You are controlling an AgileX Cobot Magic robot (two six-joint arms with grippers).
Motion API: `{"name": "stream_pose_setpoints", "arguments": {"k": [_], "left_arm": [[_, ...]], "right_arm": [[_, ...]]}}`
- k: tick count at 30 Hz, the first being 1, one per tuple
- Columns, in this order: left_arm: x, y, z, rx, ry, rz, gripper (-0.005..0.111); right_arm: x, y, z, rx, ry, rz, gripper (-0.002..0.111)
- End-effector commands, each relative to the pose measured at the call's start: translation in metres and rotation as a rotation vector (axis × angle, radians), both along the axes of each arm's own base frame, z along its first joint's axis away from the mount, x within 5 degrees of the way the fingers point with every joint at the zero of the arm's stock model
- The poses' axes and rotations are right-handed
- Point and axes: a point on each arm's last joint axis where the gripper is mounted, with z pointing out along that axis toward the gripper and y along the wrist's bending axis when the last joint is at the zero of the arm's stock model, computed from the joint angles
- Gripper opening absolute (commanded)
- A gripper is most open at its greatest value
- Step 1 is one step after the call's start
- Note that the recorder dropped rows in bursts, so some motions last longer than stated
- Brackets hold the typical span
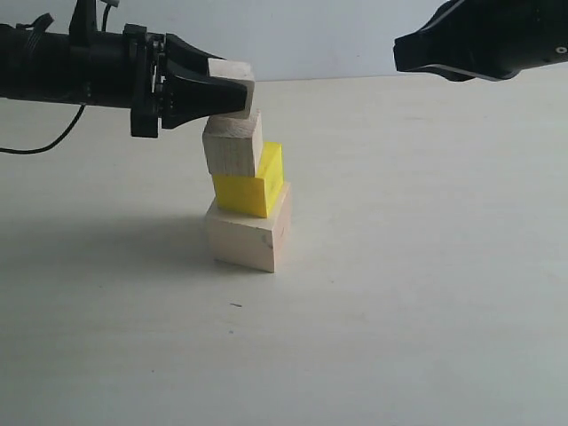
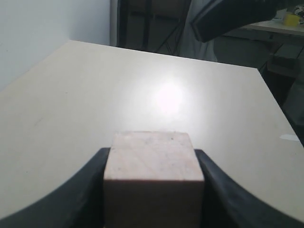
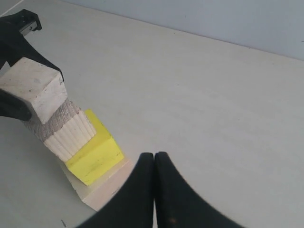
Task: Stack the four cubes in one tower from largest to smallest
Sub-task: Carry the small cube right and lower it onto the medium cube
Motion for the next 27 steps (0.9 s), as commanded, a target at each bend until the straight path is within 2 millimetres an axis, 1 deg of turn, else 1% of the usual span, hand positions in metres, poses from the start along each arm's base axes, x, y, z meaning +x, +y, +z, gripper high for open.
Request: {"name": "stream_pose_setpoints", "arguments": {"k": [1,8,22,24,27], "left_arm": [[0.002,0.000,-0.002,-0.008,0.005,-0.001,0.000],[0.004,-0.001,-0.008,-0.005,0.021,-0.001,0.000],[0.004,-0.001,-0.011,0.008,0.025,-0.010,0.001],[0.003,-0.001,-0.012,0.017,0.023,-0.017,0.007],[0.002,0.000,-0.013,0.032,0.020,-0.029,0.024]], "right_arm": [[0.000,-0.001,-0.001,0.006,0.010,-0.009,0.000],[0.000,-0.001,-0.001,0.006,0.010,-0.009,0.000],[0.000,-0.001,-0.001,0.006,0.010,-0.009,0.000],[0.000,-0.001,-0.001,0.006,0.010,-0.009,0.000],[0.000,-0.001,-0.001,0.006,0.010,-0.009,0.000]]}}
